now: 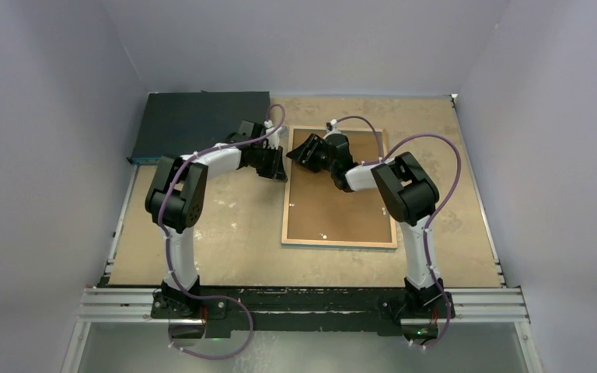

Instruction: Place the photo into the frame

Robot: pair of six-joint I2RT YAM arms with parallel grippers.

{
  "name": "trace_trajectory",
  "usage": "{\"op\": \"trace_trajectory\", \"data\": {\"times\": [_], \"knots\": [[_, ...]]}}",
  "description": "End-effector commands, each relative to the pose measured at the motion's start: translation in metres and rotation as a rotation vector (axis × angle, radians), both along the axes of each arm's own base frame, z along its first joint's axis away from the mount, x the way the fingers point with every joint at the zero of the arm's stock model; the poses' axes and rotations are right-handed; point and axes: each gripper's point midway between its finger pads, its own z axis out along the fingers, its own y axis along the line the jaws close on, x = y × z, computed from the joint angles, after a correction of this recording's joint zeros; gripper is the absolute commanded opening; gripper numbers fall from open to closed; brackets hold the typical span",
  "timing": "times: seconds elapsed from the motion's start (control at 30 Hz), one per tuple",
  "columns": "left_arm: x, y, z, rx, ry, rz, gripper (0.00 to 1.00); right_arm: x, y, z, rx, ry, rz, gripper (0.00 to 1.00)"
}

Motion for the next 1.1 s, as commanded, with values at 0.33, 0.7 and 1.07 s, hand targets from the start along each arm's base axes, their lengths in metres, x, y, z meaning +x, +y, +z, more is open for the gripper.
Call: {"op": "trace_trajectory", "data": {"times": [0.33,0.7,1.07], "knots": [[-0.001,0.004,0.001,-0.001,-0.025,-0.009,0.07,0.008,0.015,0.007,-0.014,-0.008,-0.014,0.54],[-0.001,0.003,0.004,-0.004,-0.027,-0.015,0.07,0.011,0.023,0.007,-0.01,-0.022,-0.018,0.54],[-0.003,0.005,0.004,0.001,-0.029,-0.016,0.06,-0.016,0.022,0.045,0.033,-0.077,0.07,0.55]]}}
